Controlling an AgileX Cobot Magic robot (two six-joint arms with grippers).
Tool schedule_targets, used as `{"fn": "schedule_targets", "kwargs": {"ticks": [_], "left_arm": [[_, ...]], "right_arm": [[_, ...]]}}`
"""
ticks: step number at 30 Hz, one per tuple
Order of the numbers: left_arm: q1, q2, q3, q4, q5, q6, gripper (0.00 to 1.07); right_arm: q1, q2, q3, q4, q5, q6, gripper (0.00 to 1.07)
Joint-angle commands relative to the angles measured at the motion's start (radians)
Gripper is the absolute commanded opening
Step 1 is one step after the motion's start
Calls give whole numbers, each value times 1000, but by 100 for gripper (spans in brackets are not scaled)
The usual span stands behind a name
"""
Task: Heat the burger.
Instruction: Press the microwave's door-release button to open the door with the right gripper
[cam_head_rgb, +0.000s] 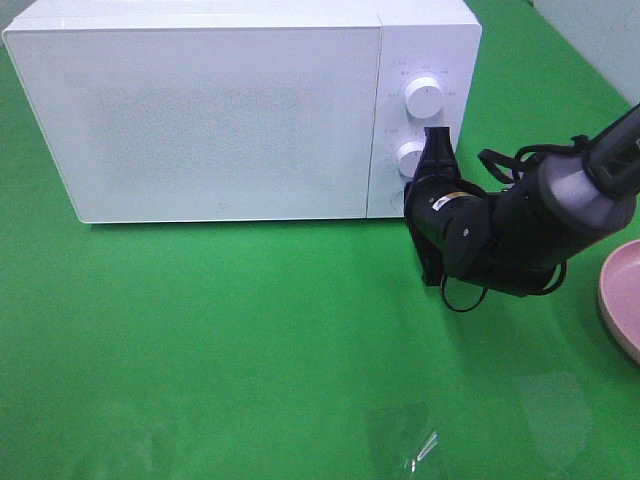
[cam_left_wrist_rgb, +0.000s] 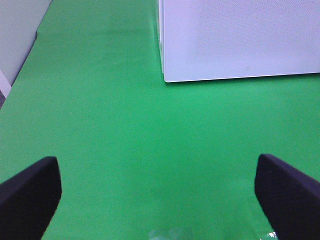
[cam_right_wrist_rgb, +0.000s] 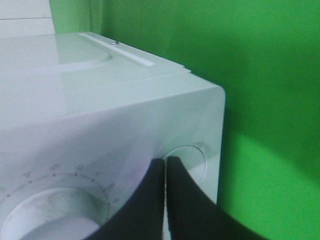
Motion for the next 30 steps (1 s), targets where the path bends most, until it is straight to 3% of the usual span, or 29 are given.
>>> {"fn": "schedule_targets", "kwargs": {"ticks": [1,17,30], "left_arm": [[3,0,3,-6,-2,1,98],[3,0,3,-6,-2,1,98],[3,0,3,-6,-2,1,98]], "right_arm": [[-12,-3,-9,-14,-21,-5,0],[-13,21,-17,-51,11,74,0],[-13,40,-54,-66,-135,44,0]]}}
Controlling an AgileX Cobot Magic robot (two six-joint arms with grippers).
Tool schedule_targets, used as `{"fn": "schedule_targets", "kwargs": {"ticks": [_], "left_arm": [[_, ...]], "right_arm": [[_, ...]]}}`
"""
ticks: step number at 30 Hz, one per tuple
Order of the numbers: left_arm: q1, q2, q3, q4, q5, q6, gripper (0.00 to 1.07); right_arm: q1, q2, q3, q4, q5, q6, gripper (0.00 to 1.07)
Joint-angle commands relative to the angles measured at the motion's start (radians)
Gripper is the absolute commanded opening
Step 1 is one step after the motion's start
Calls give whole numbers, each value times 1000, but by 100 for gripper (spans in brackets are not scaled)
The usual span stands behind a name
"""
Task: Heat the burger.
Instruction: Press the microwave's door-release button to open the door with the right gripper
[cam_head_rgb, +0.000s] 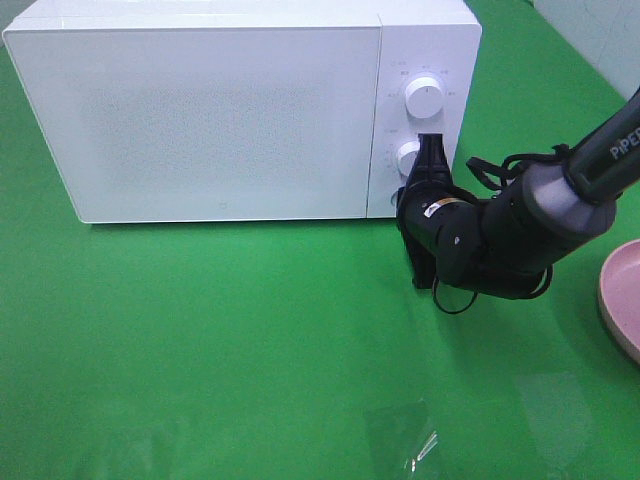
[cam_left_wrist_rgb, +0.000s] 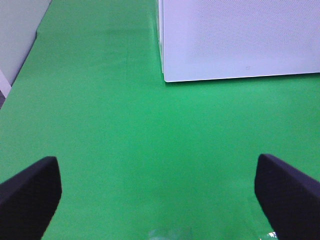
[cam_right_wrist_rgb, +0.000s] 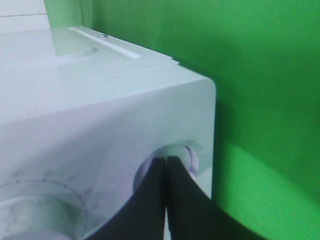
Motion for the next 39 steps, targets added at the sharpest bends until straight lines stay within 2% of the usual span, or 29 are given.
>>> {"fn": "schedule_targets", "kwargs": {"ticks": [1,15,20,29,39], "left_arm": [[3,0,3,-6,-2,1,98],[3,0,3,-6,-2,1,98],[3,0,3,-6,-2,1,98],[3,0,3,-6,-2,1,98],[3,0,3,-6,-2,1,98]], "right_arm": [[-7,-7,-24,-13,-142,-26,0],[-7,7,-33,10,-257,-21,0],[-12,16,-76,14,-290,-40,0],[-40,31,-146,2,-303,-105,0],[-45,34,-148,-17,-289,-104,0]]}}
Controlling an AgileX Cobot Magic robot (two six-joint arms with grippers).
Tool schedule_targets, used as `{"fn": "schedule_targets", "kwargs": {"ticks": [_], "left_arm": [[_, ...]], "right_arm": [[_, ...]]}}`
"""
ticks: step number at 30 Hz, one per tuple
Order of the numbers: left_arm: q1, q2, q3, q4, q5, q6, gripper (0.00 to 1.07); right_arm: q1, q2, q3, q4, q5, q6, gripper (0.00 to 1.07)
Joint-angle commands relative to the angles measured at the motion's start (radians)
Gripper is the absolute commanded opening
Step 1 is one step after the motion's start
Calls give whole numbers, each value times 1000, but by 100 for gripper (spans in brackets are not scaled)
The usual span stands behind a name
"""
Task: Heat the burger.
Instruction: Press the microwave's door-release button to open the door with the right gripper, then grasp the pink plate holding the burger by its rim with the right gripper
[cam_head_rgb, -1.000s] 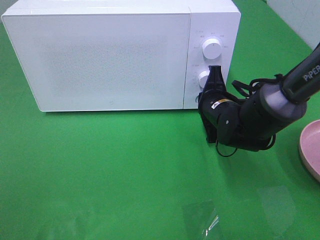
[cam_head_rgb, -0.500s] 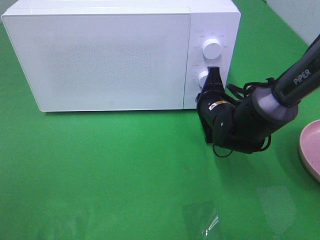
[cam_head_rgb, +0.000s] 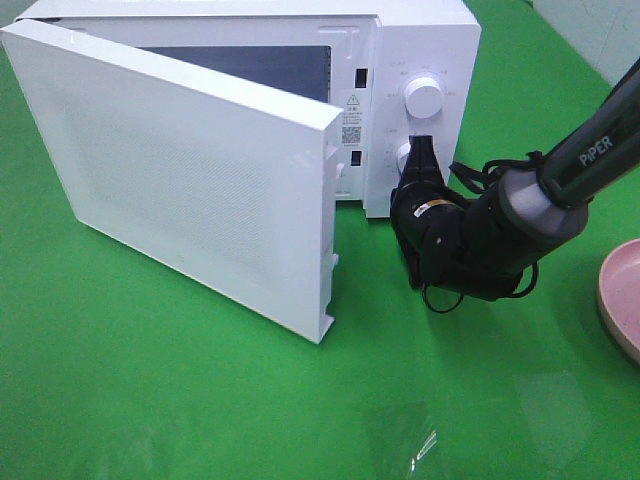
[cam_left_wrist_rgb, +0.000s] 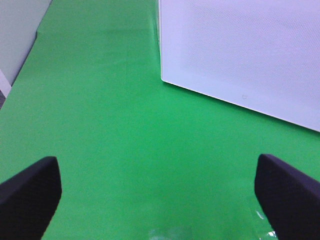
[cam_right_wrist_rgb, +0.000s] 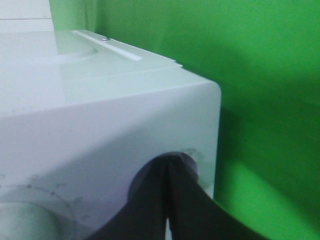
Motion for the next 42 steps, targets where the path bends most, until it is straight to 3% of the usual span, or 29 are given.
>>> {"fn": "schedule_targets", "kwargs": {"ticks": [1,16,25,33,42], "left_arm": [[3,0,3,-6,-2,1,98],[3,0,3,-6,-2,1,98],[3,0,3,-6,-2,1,98],[3,0,3,-6,-2,1,98],[3,0,3,-6,-2,1,98]], "right_arm": [[-55,-17,-88,-81,-244,-22,0],[-55,-28,-73,-84,-149,-22,0],[-20,-75,18,-102,-48,-13,0],[-20,-127,87,-193,130,-16,0],[-20,-238,179,-254,282,-160,0]]}}
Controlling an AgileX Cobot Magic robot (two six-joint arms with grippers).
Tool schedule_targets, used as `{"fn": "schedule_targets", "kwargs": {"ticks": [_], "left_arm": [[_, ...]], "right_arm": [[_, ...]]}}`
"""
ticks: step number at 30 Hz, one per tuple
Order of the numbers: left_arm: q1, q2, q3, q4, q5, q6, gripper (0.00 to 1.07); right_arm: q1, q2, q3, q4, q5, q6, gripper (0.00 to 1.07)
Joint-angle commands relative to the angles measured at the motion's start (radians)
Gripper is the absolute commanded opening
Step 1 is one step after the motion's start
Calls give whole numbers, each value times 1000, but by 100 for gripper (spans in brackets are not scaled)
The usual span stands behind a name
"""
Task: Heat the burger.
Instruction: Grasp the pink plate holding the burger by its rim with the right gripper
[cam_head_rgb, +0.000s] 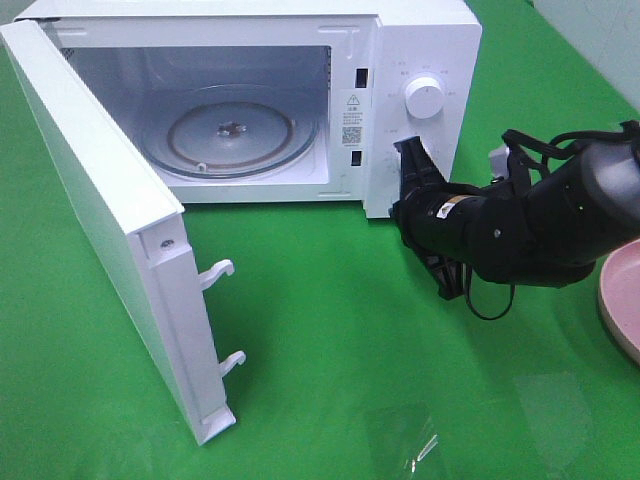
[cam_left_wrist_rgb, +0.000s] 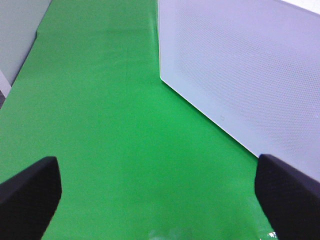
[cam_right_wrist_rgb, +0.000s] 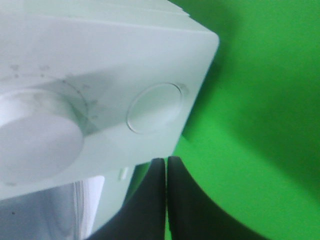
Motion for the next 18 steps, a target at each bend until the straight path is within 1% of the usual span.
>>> {"fn": "schedule_targets", "kwargs": {"ticks": [1,2,4,5,6,9,10,11,12,13,15,16,17,18], "left_arm": [[3,0,3,-6,-2,1,98],[3,0,3,-6,-2,1,98],[3,0,3,-6,-2,1,98],[3,0,3,-6,-2,1,98],[3,0,3,-6,-2,1,98],[3,0,3,-6,-2,1,98],[3,0,3,-6,-2,1,98],[3,0,3,-6,-2,1,98],[3,0,3,-6,-2,1,98],[3,0,3,-6,-2,1,98],[3,0,3,-6,-2,1,98],[3,0,3,-6,-2,1,98],[3,0,3,-6,-2,1,98],[3,0,3,-6,-2,1,98]], "right_arm": [[0,-75,37,-26,95,-107,0],[0,-75,37,-26,95,-107,0],[0,-139,55,-33,193,-239,1],[0,-139,55,-33,193,-239,1],[0,-171,55,-33,248,-323,2],[0,-184,55,-33,275,-369,2],[0,-215,55,-33,340,-440,2],[0,-215,55,-33,340,-440,2],[0,-244,55,-33,411,-521,3],[0,-244,55,-33,411,-521,3],[0,-293,55,-33,515,-649,3],[0,-293,55,-33,515,-649,3],[0,-317,55,-33,590,-725,4],[0,-317,55,-33,590,-725,4]]}}
